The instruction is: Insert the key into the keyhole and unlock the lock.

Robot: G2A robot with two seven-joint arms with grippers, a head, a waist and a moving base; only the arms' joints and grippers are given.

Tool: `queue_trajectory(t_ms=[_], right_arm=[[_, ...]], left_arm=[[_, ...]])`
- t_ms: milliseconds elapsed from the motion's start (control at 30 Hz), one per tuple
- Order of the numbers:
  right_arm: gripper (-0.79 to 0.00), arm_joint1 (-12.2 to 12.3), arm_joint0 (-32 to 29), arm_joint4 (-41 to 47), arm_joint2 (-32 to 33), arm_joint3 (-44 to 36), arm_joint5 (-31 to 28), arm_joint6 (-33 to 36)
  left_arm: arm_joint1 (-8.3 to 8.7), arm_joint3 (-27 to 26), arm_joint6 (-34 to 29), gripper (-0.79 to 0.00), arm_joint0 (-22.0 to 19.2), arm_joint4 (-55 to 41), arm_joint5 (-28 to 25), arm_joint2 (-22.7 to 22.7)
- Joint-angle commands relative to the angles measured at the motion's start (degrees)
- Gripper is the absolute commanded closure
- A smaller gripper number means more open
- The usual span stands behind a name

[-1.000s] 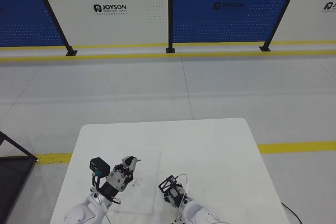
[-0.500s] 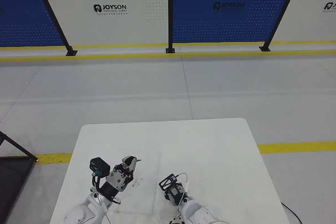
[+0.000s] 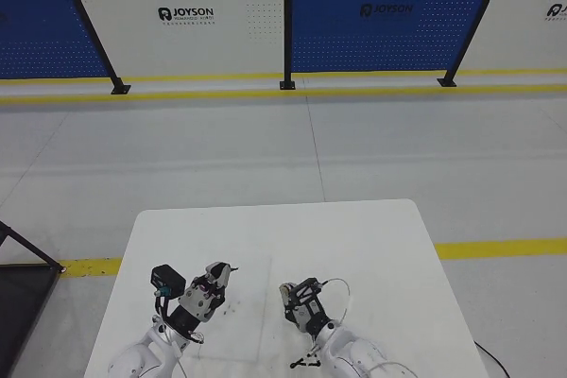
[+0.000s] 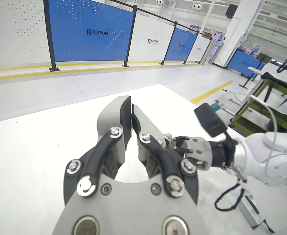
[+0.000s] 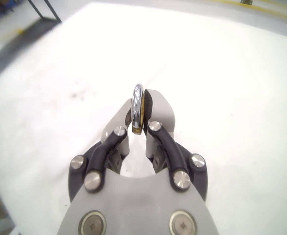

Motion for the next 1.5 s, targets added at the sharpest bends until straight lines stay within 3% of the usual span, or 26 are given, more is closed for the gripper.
queue_trajectory(t_ms=[0, 133, 300, 433, 633, 1200, 1467], right_arm=[[0.000, 0.5, -1.3, 3.2, 2.4, -0.8, -5.5, -4.4], [0.000, 1.5, -2.1, 10.5, 5.2, -0.3, -21.9, -12.1], [0.000, 1.8, 1.4, 17.5, 4.1, 3.6, -42.3, -14.0], [0.000, 1.3, 4.0, 22.5, 2.9, 6.3, -49.5, -17.6], [0.000, 0.4, 5.2, 26.0, 1.1, 7.9, -50.9, -23.0], [0.000, 0.2, 5.6, 27.1, 0.5, 8.0, -49.4, -21.8], [0.000, -1.9, 6.8, 29.3, -2.3, 8.3, -44.3, -30.1]], left_arm=[[-0.05, 0.0, 0.8, 0.000, -0.3, -1.4, -1.5, 0.8], [-0.27, 2.0, 2.7, 0.000, -2.4, -7.1, -5.6, 2.8], [-0.72, 7.5, 6.2, 0.000, -5.6, -16.1, -14.8, 6.9], [-1.04, 12.0, 7.6, 0.000, -8.3, -21.8, -20.6, 9.3], [-1.75, 15.3, 10.4, 0.000, -10.3, -24.4, -21.9, 12.1], [-1.89, 15.0, 10.4, 0.000, -10.8, -24.8, -20.7, 12.2], [-3.31, 16.8, 19.2, 0.000, -11.0, -25.1, -23.2, 16.5]])
